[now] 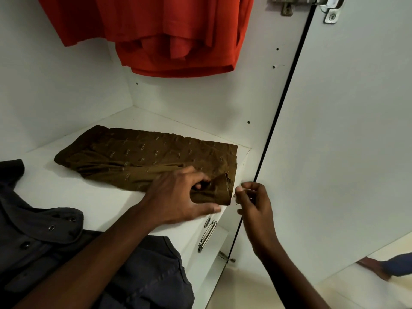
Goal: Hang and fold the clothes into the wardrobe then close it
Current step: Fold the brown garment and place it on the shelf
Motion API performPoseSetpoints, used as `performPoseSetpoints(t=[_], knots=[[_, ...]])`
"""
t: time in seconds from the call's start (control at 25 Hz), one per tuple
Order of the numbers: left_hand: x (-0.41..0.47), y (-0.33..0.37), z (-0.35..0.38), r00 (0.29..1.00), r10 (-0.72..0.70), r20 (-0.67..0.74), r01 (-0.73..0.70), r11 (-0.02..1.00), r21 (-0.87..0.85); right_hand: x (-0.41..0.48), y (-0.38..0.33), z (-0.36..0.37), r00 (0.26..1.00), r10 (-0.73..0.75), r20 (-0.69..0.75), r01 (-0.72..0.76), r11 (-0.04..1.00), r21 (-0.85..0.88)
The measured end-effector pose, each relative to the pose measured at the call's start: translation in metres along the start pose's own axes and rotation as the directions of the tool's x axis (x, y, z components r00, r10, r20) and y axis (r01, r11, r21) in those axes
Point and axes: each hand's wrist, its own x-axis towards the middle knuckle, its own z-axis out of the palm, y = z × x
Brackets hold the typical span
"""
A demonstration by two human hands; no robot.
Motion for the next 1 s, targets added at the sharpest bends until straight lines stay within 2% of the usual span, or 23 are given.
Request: performPoseSetpoints(t=[0.08, 0.12, 0.28, 0.4, 0.48, 0.56, 0.64, 0.72, 0.76, 0.84, 0.92, 1.0], knots=[[-0.003, 0.016, -0.001, 0.998, -0.036, 0.045, 0.025, 0.973, 0.231, 0.019, -0.014, -0.007, 0.972, 0.203, 0.118, -0.215, 0.971, 0.102], [-0.005, 0.026, 0.001, 0.997, -0.058, 0.046, 0.041, 0.952, 0.303, 0.030, -0.023, -0.009, 0.959, 0.235, 0.159, -0.249, 0.965, 0.079], [0.006, 0.063, 0.018, 0.993, -0.104, -0.048, 0.114, 0.858, 0.501, 0.067, -0.054, -0.002, 0.961, 0.199, 0.193, -0.191, 0.980, -0.059], [0.019, 0.069, 0.023, 0.992, -0.049, -0.117, 0.101, 0.859, 0.502, 0.088, -0.063, 0.008, 0.956, 0.210, 0.202, -0.188, 0.974, -0.123], [0.018, 0.064, 0.017, 0.981, -0.045, -0.186, 0.118, 0.908, 0.403, 0.097, -0.070, 0.011, 0.945, 0.210, 0.250, -0.172, 0.971, -0.167], [0.011, 0.055, 0.003, 0.964, -0.101, -0.246, 0.149, 0.971, 0.187, 0.105, -0.078, 0.015, 0.941, 0.158, 0.299, -0.117, 0.982, -0.150], [0.003, 0.045, -0.020, 0.941, -0.187, -0.280, 0.171, 0.982, -0.084, 0.110, -0.084, 0.022, 0.947, 0.016, 0.322, -0.011, 1.000, -0.015], [-0.003, 0.026, -0.046, 0.868, -0.356, -0.346, 0.221, 0.901, -0.373, 0.116, -0.088, 0.037, 0.912, -0.228, 0.342, 0.206, 0.973, 0.100], [-0.005, 0.012, -0.058, 0.810, -0.458, -0.367, 0.253, 0.837, -0.485, 0.118, -0.091, 0.046, 0.859, -0.353, 0.371, 0.330, 0.936, 0.125], [-0.010, -0.019, -0.077, 0.705, -0.632, -0.321, 0.354, 0.706, -0.613, 0.124, -0.092, 0.071, 0.693, -0.503, 0.516, 0.534, 0.840, 0.101], [-0.017, -0.051, -0.086, 0.651, -0.737, -0.184, 0.511, 0.604, -0.611, 0.130, -0.090, 0.097, 0.553, -0.461, 0.695, 0.657, 0.754, -0.023], [-0.024, -0.075, -0.083, 0.624, -0.781, -0.007, 0.656, 0.529, -0.538, 0.138, -0.081, 0.118, 0.508, -0.379, 0.774, 0.739, 0.653, -0.166]])
